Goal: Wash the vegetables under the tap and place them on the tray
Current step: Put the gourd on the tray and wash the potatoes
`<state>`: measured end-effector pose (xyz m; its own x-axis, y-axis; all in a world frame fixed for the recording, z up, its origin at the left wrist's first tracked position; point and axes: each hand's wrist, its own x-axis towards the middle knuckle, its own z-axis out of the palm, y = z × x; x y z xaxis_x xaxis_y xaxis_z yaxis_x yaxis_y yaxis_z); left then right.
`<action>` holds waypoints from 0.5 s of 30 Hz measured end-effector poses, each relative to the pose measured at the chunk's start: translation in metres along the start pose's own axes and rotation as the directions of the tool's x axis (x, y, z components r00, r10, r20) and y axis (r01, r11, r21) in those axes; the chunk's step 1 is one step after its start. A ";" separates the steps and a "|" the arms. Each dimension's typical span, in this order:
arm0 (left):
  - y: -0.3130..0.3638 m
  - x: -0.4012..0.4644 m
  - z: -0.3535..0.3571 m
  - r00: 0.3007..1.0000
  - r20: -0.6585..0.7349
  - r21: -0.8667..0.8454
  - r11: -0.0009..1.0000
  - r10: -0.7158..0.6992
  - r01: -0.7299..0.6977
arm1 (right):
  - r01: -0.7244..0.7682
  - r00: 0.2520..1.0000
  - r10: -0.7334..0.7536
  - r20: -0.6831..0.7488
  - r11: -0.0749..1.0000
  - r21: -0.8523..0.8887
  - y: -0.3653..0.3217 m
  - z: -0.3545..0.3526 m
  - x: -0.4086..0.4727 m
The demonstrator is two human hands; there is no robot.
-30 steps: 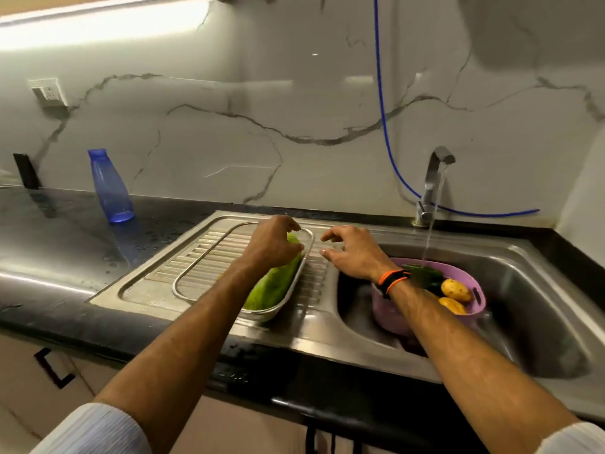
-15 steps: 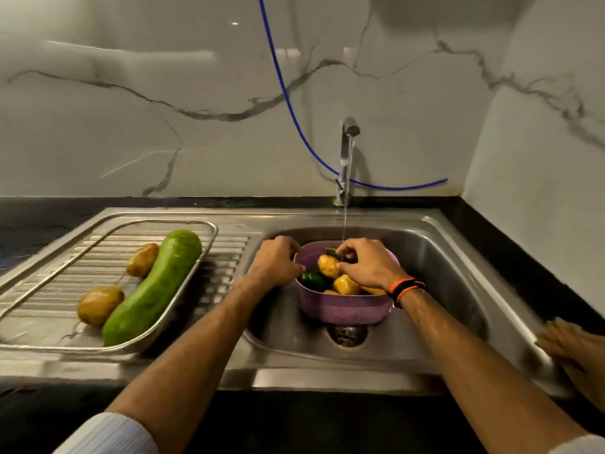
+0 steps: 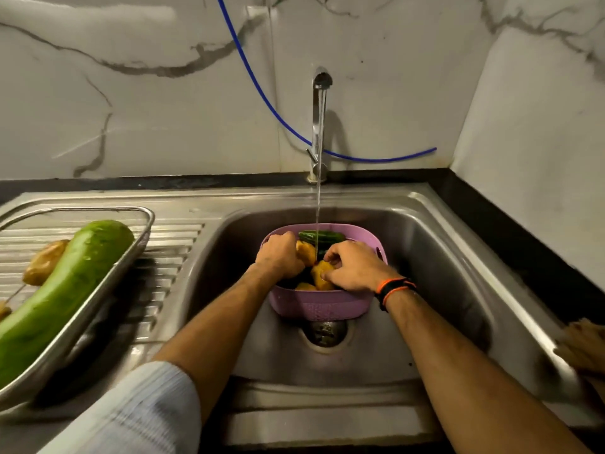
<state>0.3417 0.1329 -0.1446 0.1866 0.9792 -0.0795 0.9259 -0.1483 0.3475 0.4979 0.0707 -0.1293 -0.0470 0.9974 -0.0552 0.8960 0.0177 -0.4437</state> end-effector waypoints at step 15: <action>0.009 0.022 0.027 0.992 -0.080 -0.118 0.989 -0.095 0.086 | 0.015 0.999 -0.014 0.031 1.000 -0.019 -0.002 0.007 0.003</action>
<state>0.3630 0.1495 -0.1681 0.0708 0.9968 -0.0376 0.8933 -0.0466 0.4471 0.4928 0.0734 -0.1351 -0.0736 0.9943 -0.0766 0.9033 0.0339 -0.4277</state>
